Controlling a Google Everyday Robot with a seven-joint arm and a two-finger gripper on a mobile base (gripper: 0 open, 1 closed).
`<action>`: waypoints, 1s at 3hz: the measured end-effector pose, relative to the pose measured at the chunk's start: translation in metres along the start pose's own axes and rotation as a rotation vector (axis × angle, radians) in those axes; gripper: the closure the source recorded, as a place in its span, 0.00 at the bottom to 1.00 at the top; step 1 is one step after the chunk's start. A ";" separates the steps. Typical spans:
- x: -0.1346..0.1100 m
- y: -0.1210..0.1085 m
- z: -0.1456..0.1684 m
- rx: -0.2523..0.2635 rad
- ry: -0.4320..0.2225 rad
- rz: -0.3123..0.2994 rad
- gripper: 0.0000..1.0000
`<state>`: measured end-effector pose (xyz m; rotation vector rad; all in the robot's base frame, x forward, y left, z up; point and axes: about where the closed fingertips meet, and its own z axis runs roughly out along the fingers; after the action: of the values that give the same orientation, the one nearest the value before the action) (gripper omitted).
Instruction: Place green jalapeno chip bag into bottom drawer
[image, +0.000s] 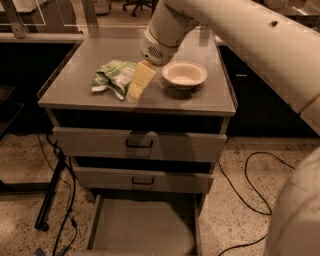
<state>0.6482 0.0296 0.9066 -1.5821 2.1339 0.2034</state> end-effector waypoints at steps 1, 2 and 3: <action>-0.022 -0.018 0.021 0.009 0.014 -0.027 0.00; -0.053 -0.046 0.047 0.000 0.042 -0.060 0.00; -0.056 -0.048 0.046 0.004 0.038 -0.060 0.00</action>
Offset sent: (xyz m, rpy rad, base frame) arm 0.0844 0.0574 -0.0039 -0.0694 -0.0219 0.0556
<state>0.7187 0.0799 0.8988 -1.6576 2.1108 0.1510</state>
